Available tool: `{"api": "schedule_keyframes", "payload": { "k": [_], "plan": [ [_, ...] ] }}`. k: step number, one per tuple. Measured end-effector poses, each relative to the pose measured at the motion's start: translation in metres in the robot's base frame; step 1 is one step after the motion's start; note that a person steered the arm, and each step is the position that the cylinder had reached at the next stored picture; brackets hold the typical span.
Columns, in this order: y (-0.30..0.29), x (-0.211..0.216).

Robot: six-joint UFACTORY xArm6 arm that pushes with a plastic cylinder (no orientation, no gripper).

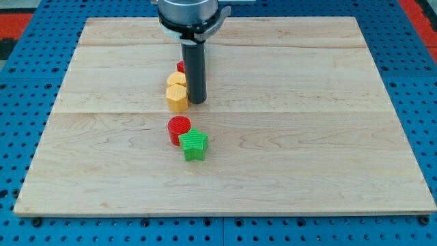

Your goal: Move the yellow blocks slightly towards left

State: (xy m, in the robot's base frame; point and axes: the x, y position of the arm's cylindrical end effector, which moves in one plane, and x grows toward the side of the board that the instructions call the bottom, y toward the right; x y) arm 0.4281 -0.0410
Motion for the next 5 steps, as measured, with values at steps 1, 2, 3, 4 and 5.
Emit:
{"api": "schedule_keyframes", "payload": {
  "k": [1, 2, 3, 4, 5],
  "plan": [
    [0.0, 0.021],
    [-0.033, 0.05],
    [-0.081, 0.048],
    [-0.079, 0.025],
    [-0.055, 0.022]
  ]
}}
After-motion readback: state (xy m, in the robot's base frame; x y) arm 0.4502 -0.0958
